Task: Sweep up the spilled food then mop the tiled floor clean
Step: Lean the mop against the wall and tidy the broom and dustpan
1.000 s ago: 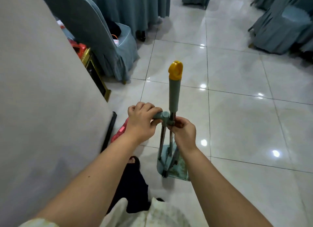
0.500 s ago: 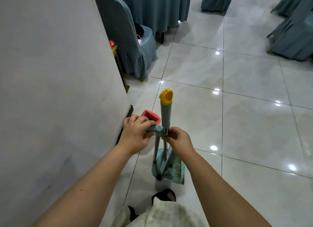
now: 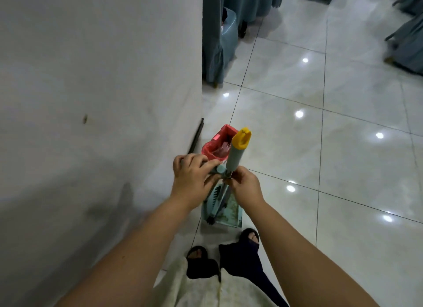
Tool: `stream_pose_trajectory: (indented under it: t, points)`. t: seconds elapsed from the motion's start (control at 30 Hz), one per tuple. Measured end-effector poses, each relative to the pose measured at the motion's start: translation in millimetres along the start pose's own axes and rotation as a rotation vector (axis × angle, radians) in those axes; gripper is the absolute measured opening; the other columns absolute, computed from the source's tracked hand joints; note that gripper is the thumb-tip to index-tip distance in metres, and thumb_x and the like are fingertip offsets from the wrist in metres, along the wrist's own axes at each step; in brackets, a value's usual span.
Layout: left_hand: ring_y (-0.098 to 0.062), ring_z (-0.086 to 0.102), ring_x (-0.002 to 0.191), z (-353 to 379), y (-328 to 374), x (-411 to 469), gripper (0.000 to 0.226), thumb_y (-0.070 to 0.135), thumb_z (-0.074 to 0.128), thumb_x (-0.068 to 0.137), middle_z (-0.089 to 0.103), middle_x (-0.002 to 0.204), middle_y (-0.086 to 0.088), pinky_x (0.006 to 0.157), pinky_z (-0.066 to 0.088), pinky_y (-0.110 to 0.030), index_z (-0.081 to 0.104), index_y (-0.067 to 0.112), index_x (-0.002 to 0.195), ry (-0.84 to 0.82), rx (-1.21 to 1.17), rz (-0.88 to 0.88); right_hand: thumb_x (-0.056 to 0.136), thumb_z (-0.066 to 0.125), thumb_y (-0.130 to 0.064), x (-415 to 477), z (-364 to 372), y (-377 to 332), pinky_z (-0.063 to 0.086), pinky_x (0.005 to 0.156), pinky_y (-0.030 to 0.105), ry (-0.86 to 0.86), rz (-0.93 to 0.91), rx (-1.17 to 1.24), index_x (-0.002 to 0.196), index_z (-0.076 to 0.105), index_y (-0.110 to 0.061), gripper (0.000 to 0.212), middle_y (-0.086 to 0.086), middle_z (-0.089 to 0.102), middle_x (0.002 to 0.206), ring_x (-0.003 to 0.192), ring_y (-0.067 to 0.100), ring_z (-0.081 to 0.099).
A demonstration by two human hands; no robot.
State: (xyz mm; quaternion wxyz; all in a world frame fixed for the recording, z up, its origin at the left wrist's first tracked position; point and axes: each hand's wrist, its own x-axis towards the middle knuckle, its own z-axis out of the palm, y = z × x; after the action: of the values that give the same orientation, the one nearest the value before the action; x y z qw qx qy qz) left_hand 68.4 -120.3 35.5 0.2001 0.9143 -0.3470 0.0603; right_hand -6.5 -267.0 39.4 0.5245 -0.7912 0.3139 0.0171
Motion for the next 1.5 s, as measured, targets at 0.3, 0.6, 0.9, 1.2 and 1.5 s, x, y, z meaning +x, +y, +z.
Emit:
stream_pose_trajectory:
  t: [0.3, 0.6, 0.9, 1.2, 1.5]
  points:
    - [-0.027, 0.054, 0.088, -7, -55, -52, 0.035, 0.019, 0.078, 0.072, 0.061, 0.09, 0.001, 0.085, 0.041, -0.04, 0.065, 0.027, 0.104, -0.061, -0.019, -0.105, 0.088, 0.059, 0.001, -24, 87, 1, 0.053, 0.089, 0.035, -0.027, 0.049, -0.055, 0.108, 0.065, -0.012, 0.025, 0.006, 0.07, 0.107, 0.1, 0.02, 0.065]
    - [-0.031, 0.053, 0.109, -12, -90, -83, 0.052, 0.009, 0.075, 0.071, 0.063, 0.102, 0.001, 0.105, 0.03, -0.049, 0.044, 0.032, 0.106, -0.149, 0.062, -0.106, 0.086, 0.065, -0.005, -28, 128, 7, 0.047, 0.079, 0.024, -0.144, 0.042, -0.095, 0.104, 0.066, -0.012, 0.019, 0.004, 0.071, 0.103, 0.095, 0.018, 0.064]
    - [-0.03, 0.057, 0.103, -4, -108, -97, 0.051, 0.011, 0.079, 0.068, 0.066, 0.098, -0.002, 0.102, 0.029, -0.047, 0.045, 0.029, 0.102, -0.047, 0.026, -0.062, 0.085, 0.068, -0.012, -26, 150, 19, 0.051, 0.081, 0.032, -0.159, -0.003, -0.183, 0.109, 0.067, -0.011, 0.023, 0.007, 0.072, 0.105, 0.097, 0.023, 0.066]
    - [-0.021, 0.048, 0.095, 10, -132, -111, 0.043, 0.005, 0.085, 0.057, 0.066, 0.092, -0.004, 0.101, 0.03, -0.04, 0.065, 0.022, 0.091, 0.029, 0.068, -0.064, 0.084, 0.071, -0.019, -24, 173, 28, 0.038, 0.064, 0.008, -0.18, 0.003, -0.177, 0.109, 0.068, -0.011, 0.026, 0.005, 0.07, 0.103, 0.087, 0.013, 0.059]
    - [-0.021, 0.044, 0.089, 5, -133, -111, 0.024, 0.007, 0.082, 0.066, 0.065, 0.088, -0.006, 0.089, 0.035, -0.035, 0.073, 0.017, 0.087, 0.068, 0.014, -0.072, 0.085, 0.069, -0.013, -23, 178, 31, 0.047, 0.081, 0.025, -0.18, 0.046, -0.074, 0.114, 0.068, -0.015, 0.029, 0.004, 0.071, 0.109, 0.095, 0.014, 0.062]
